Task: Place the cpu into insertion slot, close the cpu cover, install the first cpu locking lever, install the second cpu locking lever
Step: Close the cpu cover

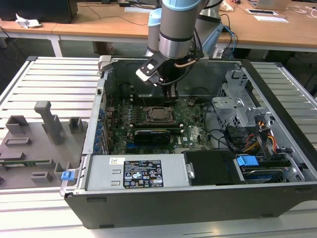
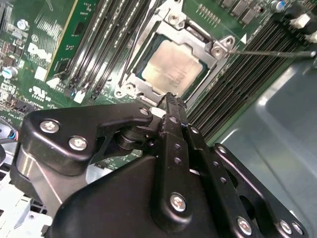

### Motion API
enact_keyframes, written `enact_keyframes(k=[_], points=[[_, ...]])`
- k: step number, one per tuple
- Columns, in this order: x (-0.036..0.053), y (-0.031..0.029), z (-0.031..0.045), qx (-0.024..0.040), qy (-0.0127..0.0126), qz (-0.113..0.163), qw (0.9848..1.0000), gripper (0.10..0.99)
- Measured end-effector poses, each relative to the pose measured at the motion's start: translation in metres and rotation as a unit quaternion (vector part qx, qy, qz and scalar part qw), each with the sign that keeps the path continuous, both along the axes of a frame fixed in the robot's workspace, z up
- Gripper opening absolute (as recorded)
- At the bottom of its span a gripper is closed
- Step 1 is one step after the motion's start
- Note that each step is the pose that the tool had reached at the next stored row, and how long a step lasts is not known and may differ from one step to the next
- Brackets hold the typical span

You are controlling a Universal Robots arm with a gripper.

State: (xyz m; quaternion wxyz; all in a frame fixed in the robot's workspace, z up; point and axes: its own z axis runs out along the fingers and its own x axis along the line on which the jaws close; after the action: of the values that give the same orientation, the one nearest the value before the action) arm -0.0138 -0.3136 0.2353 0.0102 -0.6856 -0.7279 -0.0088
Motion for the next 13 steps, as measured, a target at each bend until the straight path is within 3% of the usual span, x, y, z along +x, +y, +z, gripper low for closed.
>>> enact_keyframes(k=[13], points=[[-0.0168, 0.0000, 0.0000, 0.0001, 0.0000, 0.000, 1.0000, 0.106]])
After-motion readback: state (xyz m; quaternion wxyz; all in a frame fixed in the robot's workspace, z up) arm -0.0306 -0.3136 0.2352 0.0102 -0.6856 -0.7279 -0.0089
